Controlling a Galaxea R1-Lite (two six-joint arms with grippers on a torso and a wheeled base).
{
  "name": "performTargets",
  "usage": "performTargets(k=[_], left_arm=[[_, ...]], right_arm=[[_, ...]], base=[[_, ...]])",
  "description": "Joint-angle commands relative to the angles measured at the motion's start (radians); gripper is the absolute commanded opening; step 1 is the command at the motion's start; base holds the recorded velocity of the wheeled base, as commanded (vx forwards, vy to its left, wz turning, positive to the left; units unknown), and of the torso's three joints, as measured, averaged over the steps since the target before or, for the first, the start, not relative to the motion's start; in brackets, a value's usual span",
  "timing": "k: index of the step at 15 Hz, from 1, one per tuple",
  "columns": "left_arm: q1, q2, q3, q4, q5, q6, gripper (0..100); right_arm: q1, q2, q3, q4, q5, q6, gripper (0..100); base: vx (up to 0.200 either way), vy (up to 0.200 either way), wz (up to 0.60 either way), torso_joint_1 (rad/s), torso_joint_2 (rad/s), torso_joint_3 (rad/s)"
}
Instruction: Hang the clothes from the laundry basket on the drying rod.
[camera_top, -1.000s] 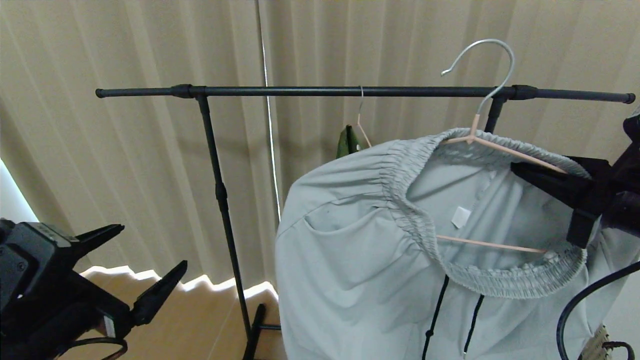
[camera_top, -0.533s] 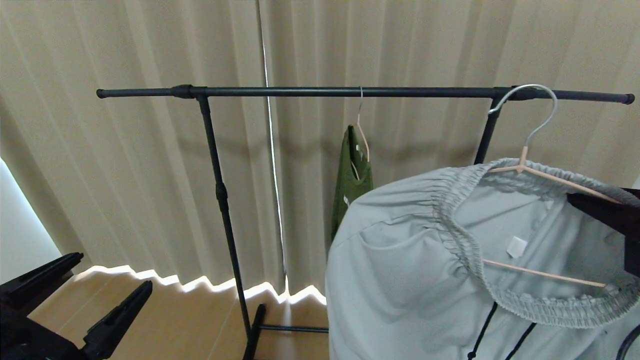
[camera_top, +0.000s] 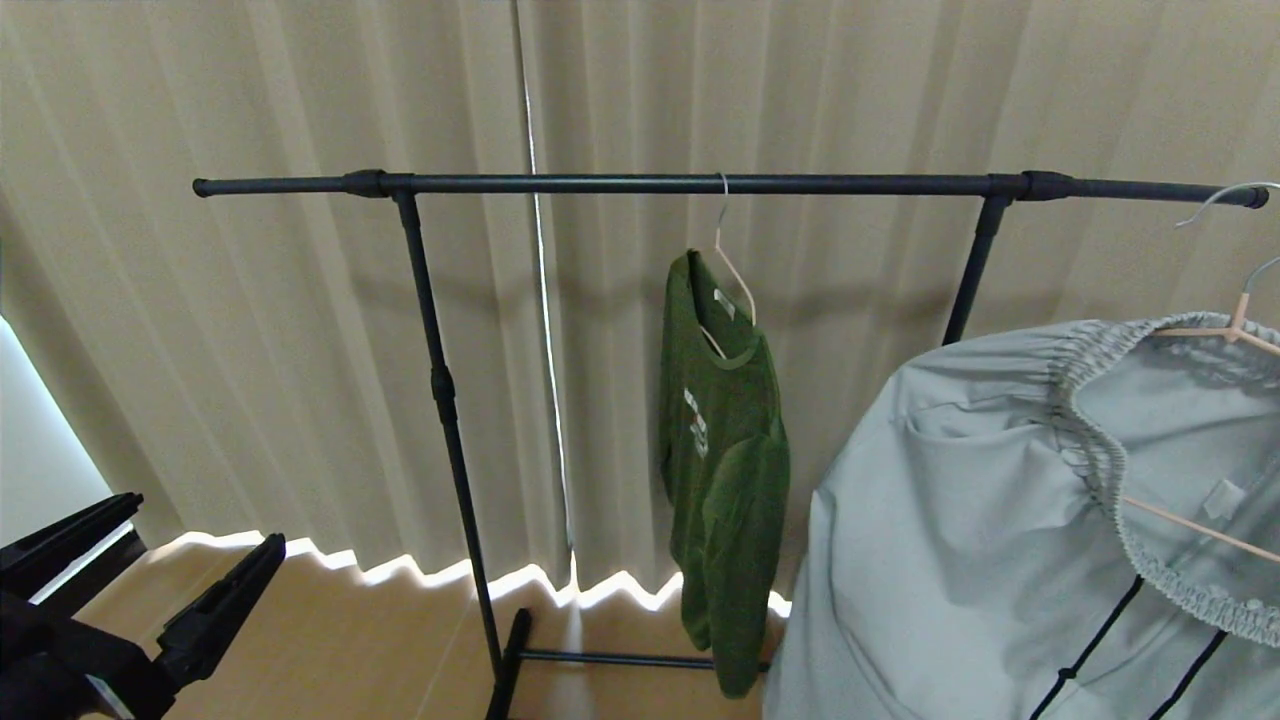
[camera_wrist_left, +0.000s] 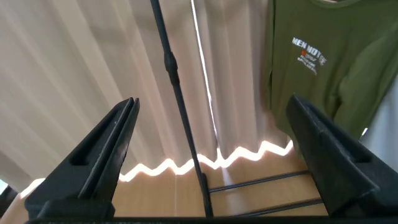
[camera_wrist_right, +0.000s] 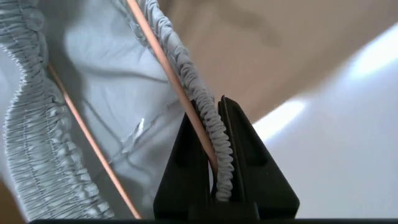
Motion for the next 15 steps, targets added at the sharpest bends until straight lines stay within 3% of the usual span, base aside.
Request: performTargets(k=[1, 7, 15], left_arm=[[-0.002, -0.002, 0.002, -0.002, 0.001, 0.0, 100], [-0.007, 0.002, -0.007, -0.001, -0.001, -0.02, 100], [-0.007, -0.006, -0.004, -0.001, 0.001, -0.021, 100]], right_arm=[[-0.011, 0.0, -0.008, -0.001, -0.007, -0.001, 0], [-0.012, 0.005, -0.03, -0.001, -0.027, -0.001, 0], [-0.012, 0.003, -0.025, -0.002, -0.024, 0.002, 0]], base=[[0.0, 0.0, 0.0, 0.0, 0.0, 0.0], [0.0, 0.0, 0.0, 0.0, 0.0, 0.0], [0.2, 0.0, 0.0, 0.004, 0.0, 0.002]])
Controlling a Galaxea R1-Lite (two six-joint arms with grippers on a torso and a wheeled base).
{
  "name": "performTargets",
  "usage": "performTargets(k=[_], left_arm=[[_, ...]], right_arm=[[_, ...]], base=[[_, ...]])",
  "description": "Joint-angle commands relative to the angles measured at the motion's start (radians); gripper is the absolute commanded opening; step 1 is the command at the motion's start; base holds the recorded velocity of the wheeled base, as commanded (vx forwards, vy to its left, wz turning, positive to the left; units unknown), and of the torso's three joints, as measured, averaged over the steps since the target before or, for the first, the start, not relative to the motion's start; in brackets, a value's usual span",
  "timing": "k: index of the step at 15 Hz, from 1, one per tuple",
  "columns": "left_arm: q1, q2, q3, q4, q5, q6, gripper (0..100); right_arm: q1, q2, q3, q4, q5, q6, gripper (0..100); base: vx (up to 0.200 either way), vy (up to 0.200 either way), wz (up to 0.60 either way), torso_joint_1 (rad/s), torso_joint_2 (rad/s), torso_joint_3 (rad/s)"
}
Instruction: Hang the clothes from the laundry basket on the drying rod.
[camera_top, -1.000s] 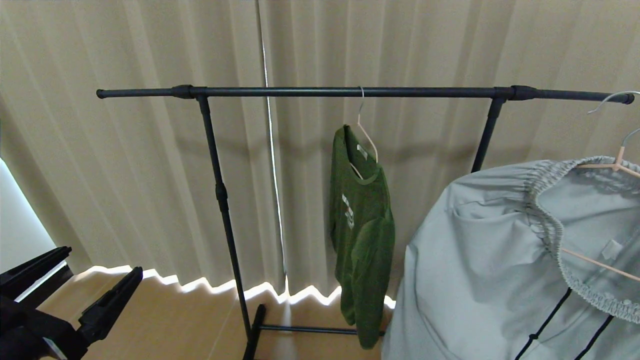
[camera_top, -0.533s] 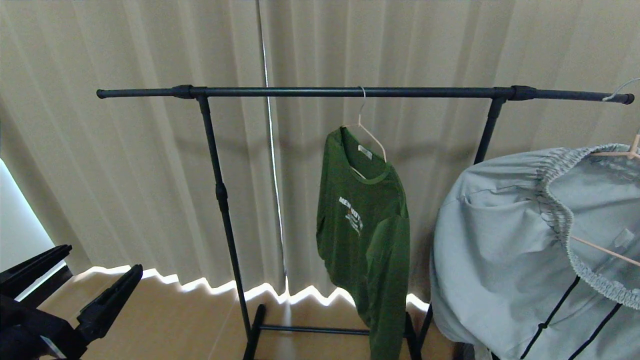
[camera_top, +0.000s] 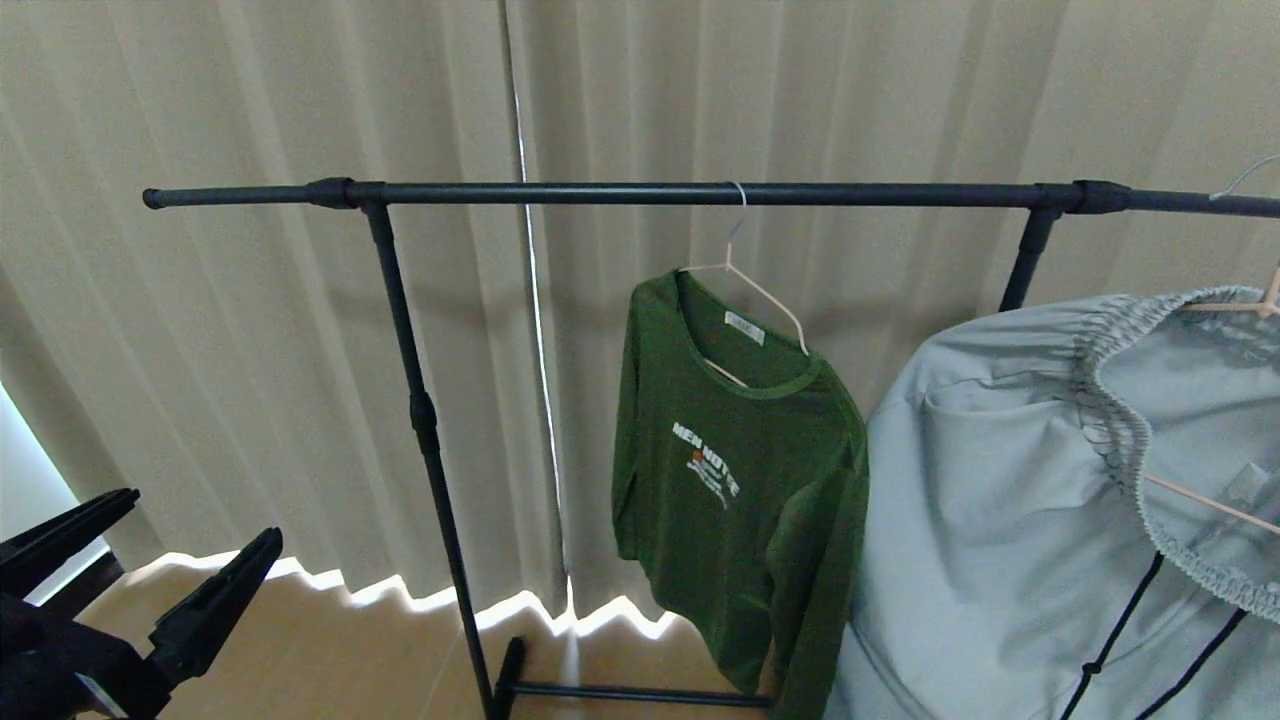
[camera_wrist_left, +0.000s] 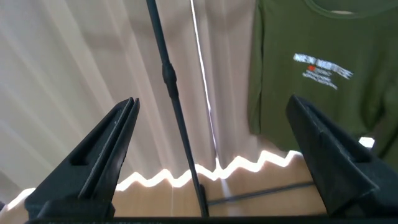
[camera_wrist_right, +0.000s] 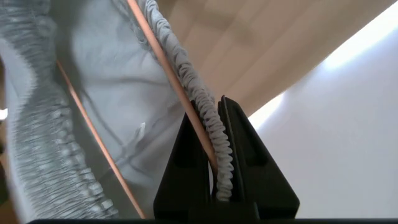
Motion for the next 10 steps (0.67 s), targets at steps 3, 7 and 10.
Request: performTargets(k=[3, 7, 10], left_arm=[[0.0, 0.0, 0.007, 0.002, -0.001, 0.002, 100], [0.0, -0.002, 0.018, 0.002, 0.0, 0.003, 100], [-0.001, -0.008, 0.031, -0.002, 0.0, 0.006, 100]], right_arm=[[0.002, 0.013, 0.0, -0.004, 0.001, 0.001, 0], [0.006, 0.039, -0.007, -0.012, 0.004, 0.003, 0], [0.086, 0.082, -0.036, -0.01, 0.0, 0.043, 0]], base=[[0.2, 0.0, 0.0, 0.001, 0.01, 0.001], [0.2, 0.0, 0.0, 0.002, 0.0, 0.002], [0.067, 0.0, 0.0, 0.001, 0.0, 0.002]])
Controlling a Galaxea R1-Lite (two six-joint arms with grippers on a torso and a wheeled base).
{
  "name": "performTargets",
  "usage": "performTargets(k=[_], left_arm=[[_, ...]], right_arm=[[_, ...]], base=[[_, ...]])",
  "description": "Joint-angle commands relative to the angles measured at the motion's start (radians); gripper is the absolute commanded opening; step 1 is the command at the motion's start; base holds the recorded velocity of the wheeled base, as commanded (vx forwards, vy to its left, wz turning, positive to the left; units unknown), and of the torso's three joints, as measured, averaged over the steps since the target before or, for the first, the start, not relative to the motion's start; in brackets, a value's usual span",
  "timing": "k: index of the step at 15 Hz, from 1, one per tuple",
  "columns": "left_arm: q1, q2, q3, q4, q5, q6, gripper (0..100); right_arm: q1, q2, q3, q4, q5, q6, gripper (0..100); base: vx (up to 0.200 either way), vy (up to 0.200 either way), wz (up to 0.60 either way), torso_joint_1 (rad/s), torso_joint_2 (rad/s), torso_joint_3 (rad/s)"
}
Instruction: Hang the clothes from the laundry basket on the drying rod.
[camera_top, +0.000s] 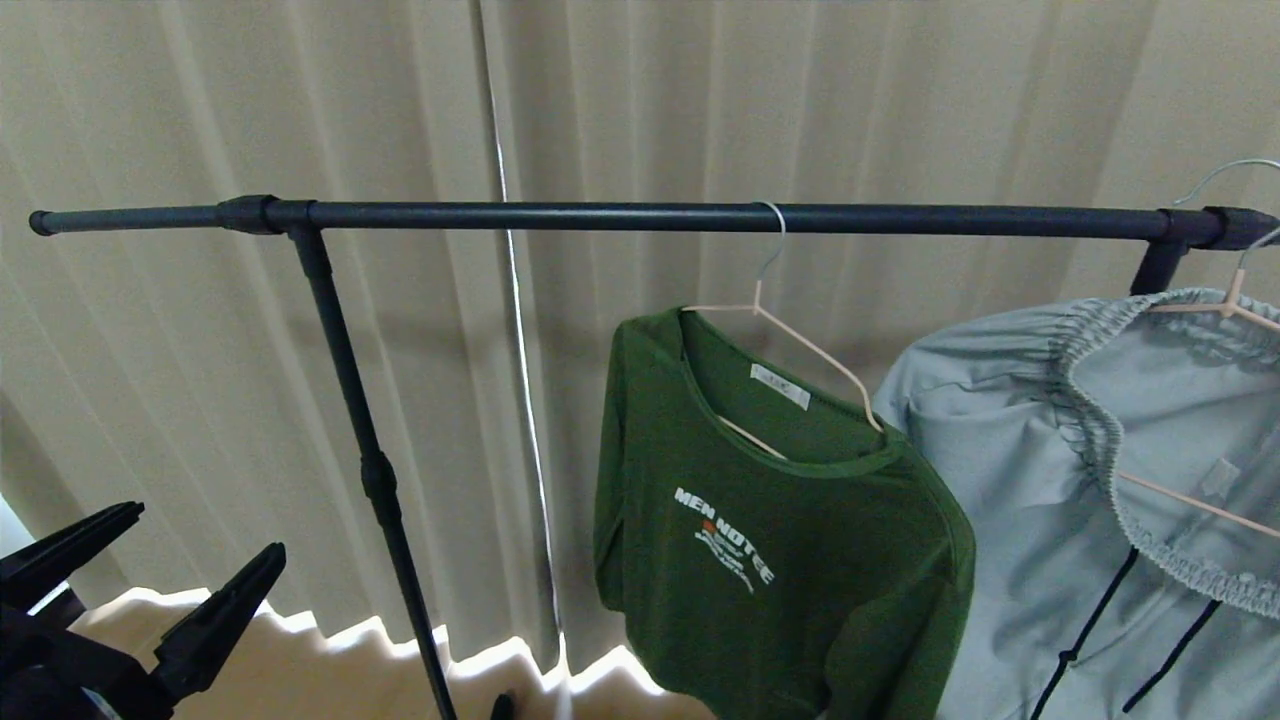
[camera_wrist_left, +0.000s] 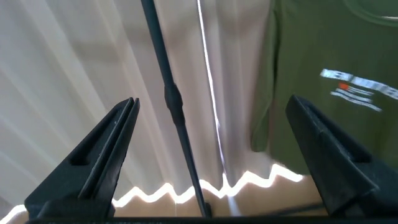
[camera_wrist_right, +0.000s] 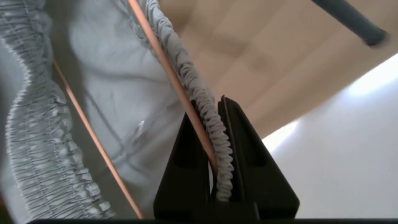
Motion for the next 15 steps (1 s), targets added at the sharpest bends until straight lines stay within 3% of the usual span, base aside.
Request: performTargets(k=[1, 3, 7, 15], left_arm=[[0.0, -0.009, 0.01, 0.001, -0.001, 0.002, 100], [0.0, -0.018, 0.016, 0.001, 0.0, 0.01, 100], [0.0, -0.05, 0.016, 0.004, -0.001, 0.01, 100], [0.001, -0.062, 0.018, 0.004, -0.001, 0.01, 100]], right_arm=[[0.065, 0.056, -0.029, 0.003, -0.007, 0.031, 0], [0.108, 0.131, -0.063, -0.002, -0.046, 0.055, 0], [0.114, 0.256, -0.124, -0.002, -0.105, 0.093, 0], [0.126, 0.284, -0.131, -0.002, -0.121, 0.093, 0]], base=[[0.0, 0.0, 0.0, 0.0, 0.0, 0.0], [0.0, 0.0, 0.0, 0.0, 0.0, 0.0], [0.0, 0.0, 0.0, 0.013, 0.0, -0.001], [0.0, 0.0, 0.0, 0.0, 0.0, 0.0]])
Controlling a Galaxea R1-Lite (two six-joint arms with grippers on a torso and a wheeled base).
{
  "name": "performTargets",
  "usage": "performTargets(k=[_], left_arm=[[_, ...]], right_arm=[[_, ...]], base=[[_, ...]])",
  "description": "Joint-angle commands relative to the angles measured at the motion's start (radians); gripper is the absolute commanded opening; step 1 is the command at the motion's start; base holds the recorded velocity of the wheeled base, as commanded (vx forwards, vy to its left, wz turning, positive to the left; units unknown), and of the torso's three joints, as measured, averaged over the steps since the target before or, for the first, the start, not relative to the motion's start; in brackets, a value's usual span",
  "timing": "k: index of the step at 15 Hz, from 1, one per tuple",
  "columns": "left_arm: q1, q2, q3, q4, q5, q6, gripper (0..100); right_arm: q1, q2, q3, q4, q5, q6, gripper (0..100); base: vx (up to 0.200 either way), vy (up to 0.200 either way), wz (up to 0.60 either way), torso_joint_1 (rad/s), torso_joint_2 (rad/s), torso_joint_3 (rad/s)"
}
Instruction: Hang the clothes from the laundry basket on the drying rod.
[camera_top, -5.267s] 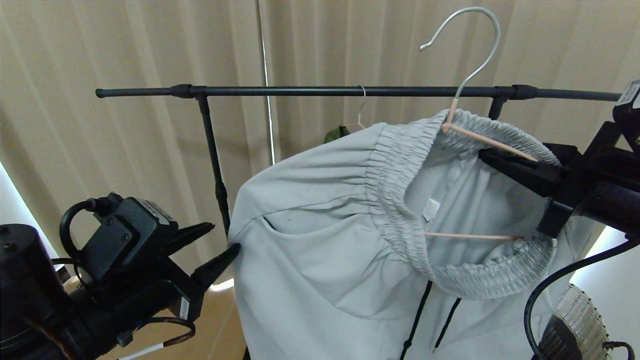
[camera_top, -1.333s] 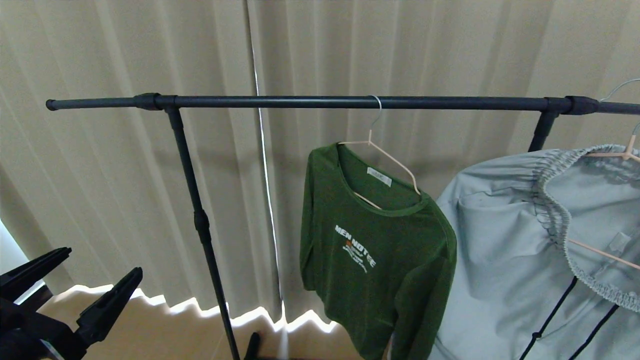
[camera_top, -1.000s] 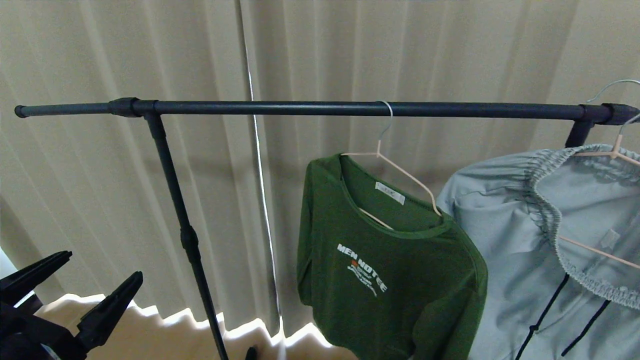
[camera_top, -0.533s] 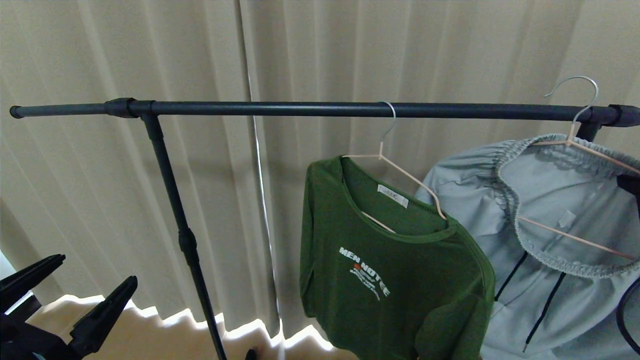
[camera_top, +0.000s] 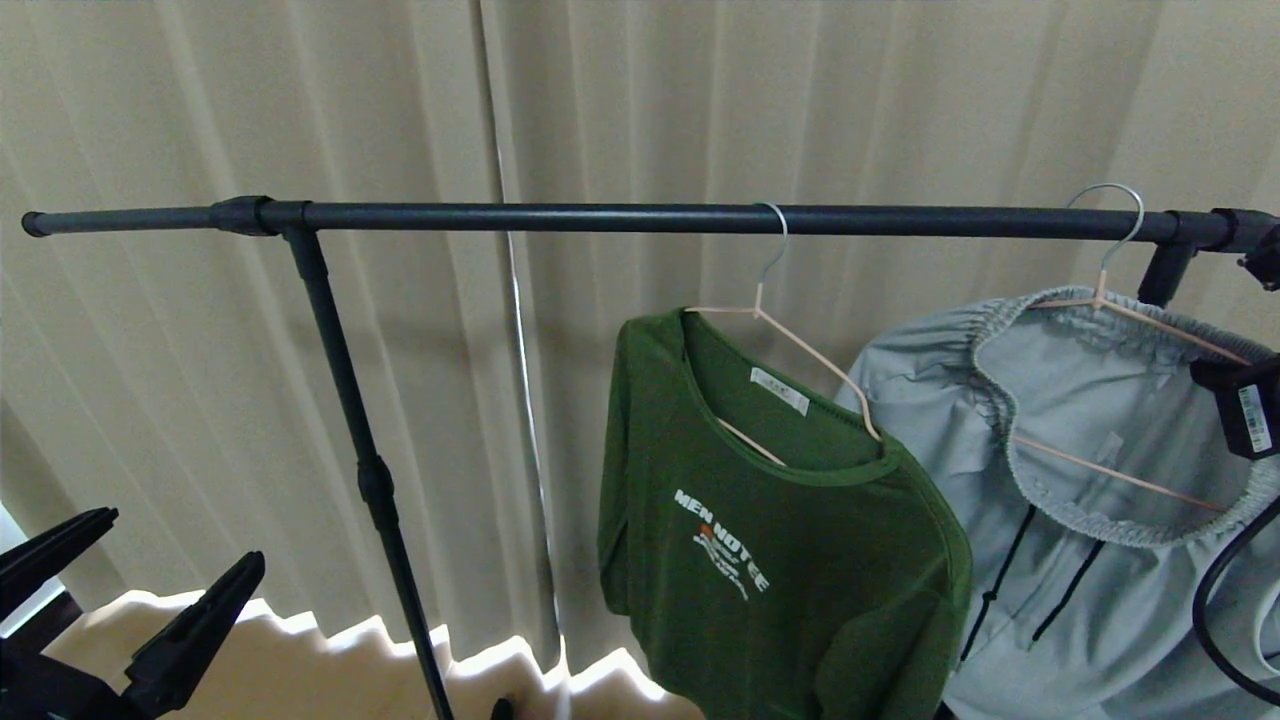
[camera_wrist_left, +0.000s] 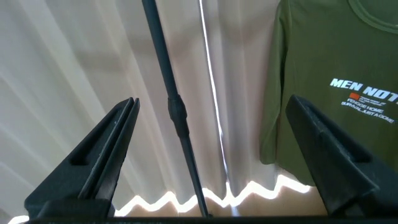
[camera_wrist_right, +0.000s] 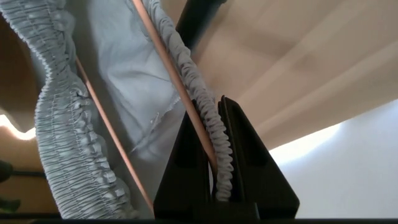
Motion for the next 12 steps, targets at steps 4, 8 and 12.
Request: performTargets(k=[4, 8, 12], left_arm=[[0.0, -0.009, 0.0, 0.0, 0.002, 0.0, 100], [0.002, -0.02, 0.001, -0.002, 0.002, 0.0, 100], [0.008, -0.107, 0.034, 0.007, 0.005, -0.014, 100]], right_arm=[[0.019, -0.01, 0.013, 0.009, 0.0, -0.001, 0], [0.019, -0.035, 0.051, -0.002, 0.011, 0.004, 100], [0.036, -0.133, 0.185, -0.133, 0.117, 0.062, 100]], base=[[0.0, 0.0, 0.0, 0.0, 0.0, 0.0], [0.0, 0.0, 0.0, 0.0, 0.0, 0.0], [0.0, 0.0, 0.0, 0.0, 0.0, 0.0]])
